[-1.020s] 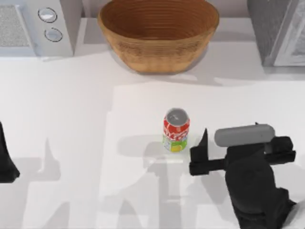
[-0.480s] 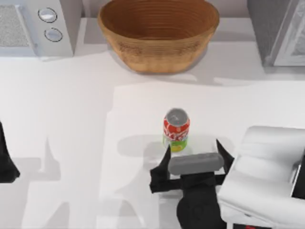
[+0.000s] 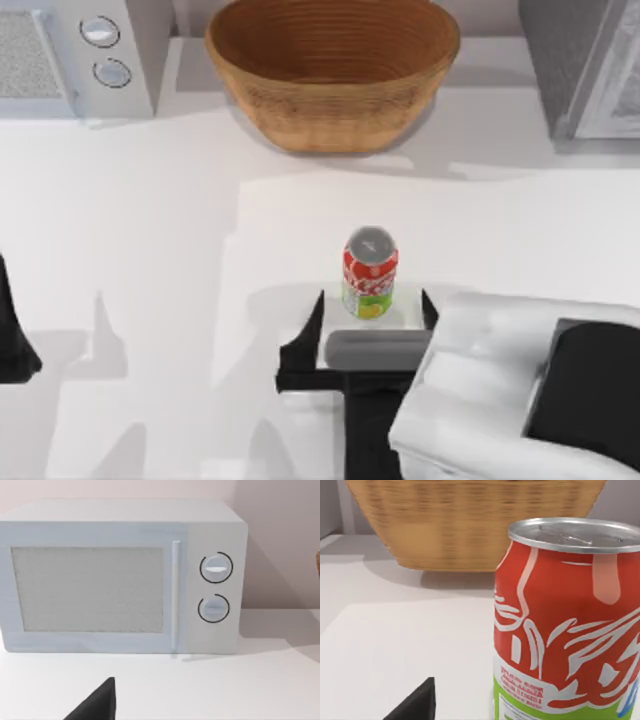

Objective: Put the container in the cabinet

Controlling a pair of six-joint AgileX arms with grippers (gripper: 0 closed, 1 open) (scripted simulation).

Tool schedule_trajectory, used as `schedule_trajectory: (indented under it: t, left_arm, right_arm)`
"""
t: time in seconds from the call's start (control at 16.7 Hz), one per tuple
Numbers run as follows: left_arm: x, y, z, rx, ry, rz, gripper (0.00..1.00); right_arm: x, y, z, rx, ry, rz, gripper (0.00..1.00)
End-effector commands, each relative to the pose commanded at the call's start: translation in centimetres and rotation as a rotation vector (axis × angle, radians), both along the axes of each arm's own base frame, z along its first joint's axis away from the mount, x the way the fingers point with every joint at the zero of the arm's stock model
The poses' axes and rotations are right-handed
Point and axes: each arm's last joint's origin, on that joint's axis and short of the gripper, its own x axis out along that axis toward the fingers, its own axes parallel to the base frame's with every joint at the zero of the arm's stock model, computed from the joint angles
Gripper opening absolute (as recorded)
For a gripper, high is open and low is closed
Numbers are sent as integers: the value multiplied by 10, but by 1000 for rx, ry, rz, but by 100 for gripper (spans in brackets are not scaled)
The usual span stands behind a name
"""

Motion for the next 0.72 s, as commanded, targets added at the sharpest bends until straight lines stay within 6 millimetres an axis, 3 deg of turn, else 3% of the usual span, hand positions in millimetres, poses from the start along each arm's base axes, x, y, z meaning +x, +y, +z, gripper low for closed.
schedule_trajectory:
  t: [0.42,0.72]
  left_arm:
    - [0,0,0,0,0,0,100]
    - [0,0,0,0,0,0,100]
  right_arm:
    - [2,0,0,3,-2,-4,100]
    - [42,1,0,3,-2,-1,100]
